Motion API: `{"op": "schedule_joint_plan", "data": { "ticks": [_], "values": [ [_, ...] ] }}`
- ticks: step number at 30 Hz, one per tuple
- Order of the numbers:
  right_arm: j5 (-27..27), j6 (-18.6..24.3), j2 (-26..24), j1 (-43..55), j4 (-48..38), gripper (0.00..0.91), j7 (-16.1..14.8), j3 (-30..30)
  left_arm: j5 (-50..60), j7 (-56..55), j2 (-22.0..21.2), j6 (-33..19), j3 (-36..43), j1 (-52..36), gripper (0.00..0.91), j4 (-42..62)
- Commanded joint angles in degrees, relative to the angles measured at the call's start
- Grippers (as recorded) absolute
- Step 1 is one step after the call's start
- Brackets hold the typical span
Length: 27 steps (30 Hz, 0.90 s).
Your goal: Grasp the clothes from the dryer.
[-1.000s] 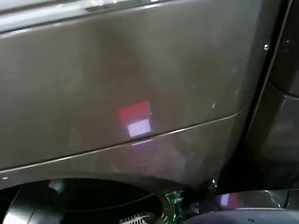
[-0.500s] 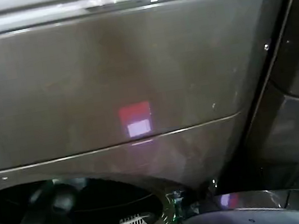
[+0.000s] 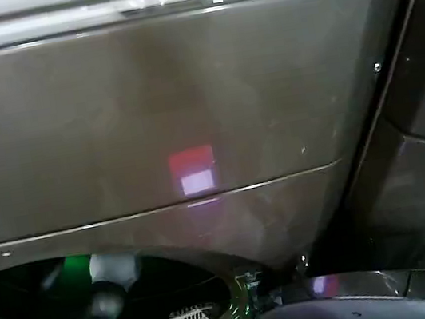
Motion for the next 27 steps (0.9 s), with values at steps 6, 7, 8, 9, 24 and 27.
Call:
{"op": "schedule_joint_plan", "data": {
  "ticks": [6,7,8,9,24,27],
  "values": [
    [1.3,-1.2,0.0,-0.3,-0.3,0.907,1.0,-0.6,1.5,-5.7,-0.6,-1.9,-1.9,2.0,0.0,-3.0],
    [2.0,-1.5,0.0,-0.2,-0.1,0.907,1.2,-0.7,1.5,-5.8,-0.6,-1.9,-2.0,1.9,0.0,-3.0],
    [2.1,-1.6,0.0,-0.1,0.0,0.907,1.3,-0.8,1.4,-5.8,-0.6,-1.9,-2.0,1.8,0.0,-3.1],
    [2.1,-1.6,0.0,-0.1,0.2,0.907,1.3,-0.8,1.4,-5.7,-0.5,-1.9,-1.9,1.8,0.0,-3.1],
    [2.4,-2.2,-0.1,-0.6,0.5,0.907,1.1,0.6,1.4,-5.7,-0.5,-1.9,-2.1,2.3,0.0,-3.8],
    [2.4,-2.4,0.1,-0.6,0.7,0.907,0.9,0.8,1.4,-5.9,-0.4,-1.8,-2.1,2.8,0.0,-4.5]
  ]
}}
